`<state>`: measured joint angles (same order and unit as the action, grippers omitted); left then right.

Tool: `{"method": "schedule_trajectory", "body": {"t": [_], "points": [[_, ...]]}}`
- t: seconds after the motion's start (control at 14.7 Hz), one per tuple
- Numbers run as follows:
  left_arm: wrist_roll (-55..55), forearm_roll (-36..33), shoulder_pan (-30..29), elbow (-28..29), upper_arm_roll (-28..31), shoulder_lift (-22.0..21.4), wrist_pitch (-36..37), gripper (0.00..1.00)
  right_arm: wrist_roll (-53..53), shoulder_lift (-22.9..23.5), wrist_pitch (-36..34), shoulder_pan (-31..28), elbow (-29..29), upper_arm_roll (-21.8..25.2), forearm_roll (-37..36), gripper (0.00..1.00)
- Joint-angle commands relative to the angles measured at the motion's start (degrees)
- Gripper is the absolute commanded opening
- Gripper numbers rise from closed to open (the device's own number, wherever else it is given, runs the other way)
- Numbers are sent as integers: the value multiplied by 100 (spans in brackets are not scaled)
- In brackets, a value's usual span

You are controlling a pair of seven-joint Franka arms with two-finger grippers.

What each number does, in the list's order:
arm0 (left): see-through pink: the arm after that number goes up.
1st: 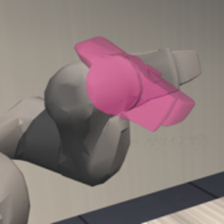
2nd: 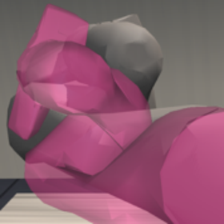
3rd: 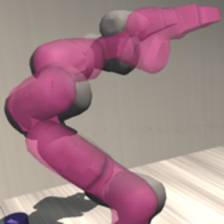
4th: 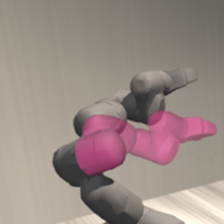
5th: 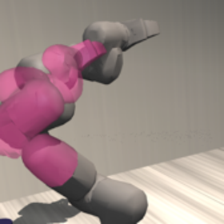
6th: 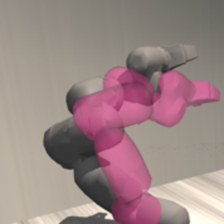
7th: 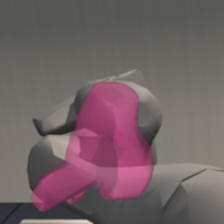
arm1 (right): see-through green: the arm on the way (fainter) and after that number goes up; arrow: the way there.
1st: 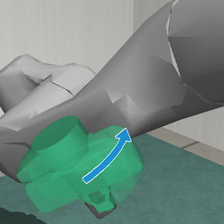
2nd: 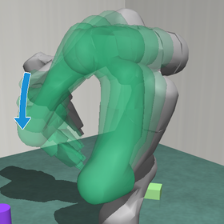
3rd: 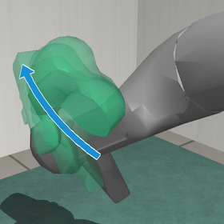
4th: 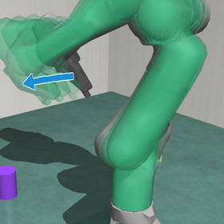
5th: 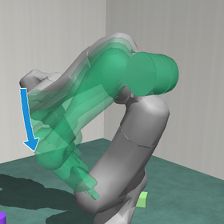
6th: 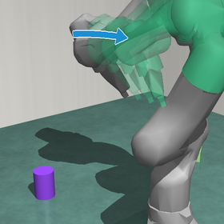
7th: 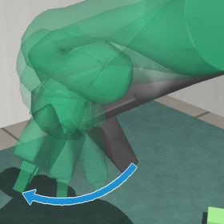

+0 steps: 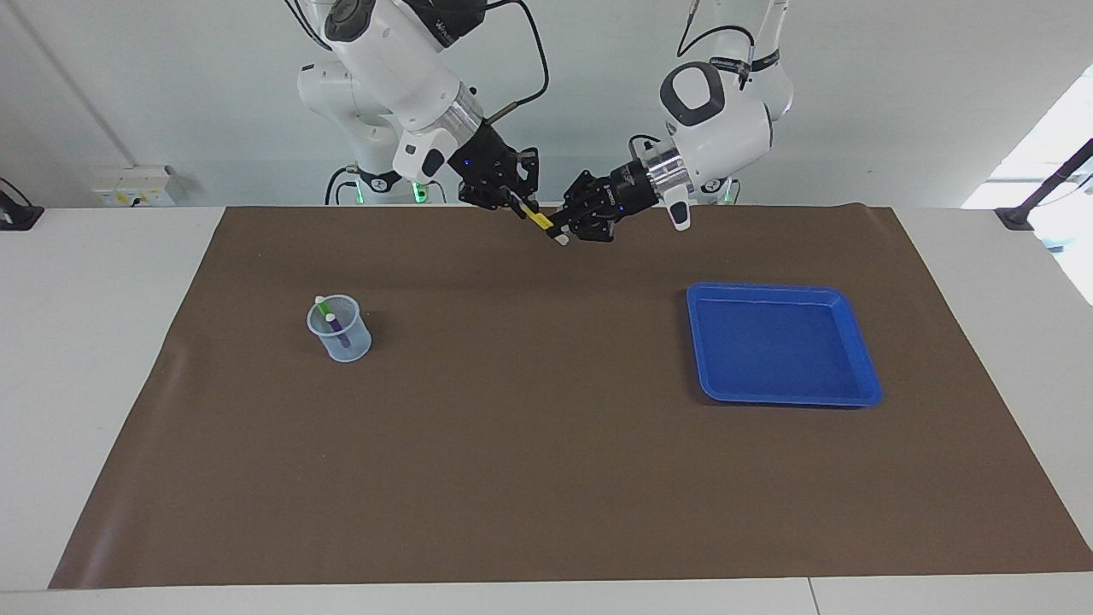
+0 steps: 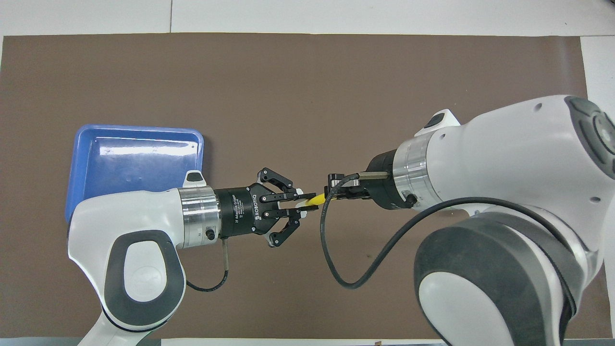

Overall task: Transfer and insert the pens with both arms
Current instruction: 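Close the right gripper on the yellow pen held by the left gripper, then open the left gripper and carry the yellow pen toward the cup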

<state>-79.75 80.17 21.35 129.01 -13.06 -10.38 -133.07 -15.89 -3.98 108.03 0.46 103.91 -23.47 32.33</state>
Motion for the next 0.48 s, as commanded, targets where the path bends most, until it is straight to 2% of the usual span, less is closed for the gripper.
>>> {"method": "schedule_trajectory", "body": {"t": [0.0, 0.07, 0.14, 0.41], "points": [[109, 130, 71, 221, 58, -245, -96, 0, -45, -32, -45, -63, 7, 0, 19, 0], [74, 130, 80, 221, 58, -245, -122, 0, -45, -50, -54, -63, 7, 27, 19, 0], [74, 130, 97, 221, 49, -280, -157, 99, -72, -58, -63, -63, 7, 62, -16, 0], [-251, 122, 256, 274, 49, -377, -587, 100, 25, -85, -256, -72, 42, 465, -139, 0]]}}
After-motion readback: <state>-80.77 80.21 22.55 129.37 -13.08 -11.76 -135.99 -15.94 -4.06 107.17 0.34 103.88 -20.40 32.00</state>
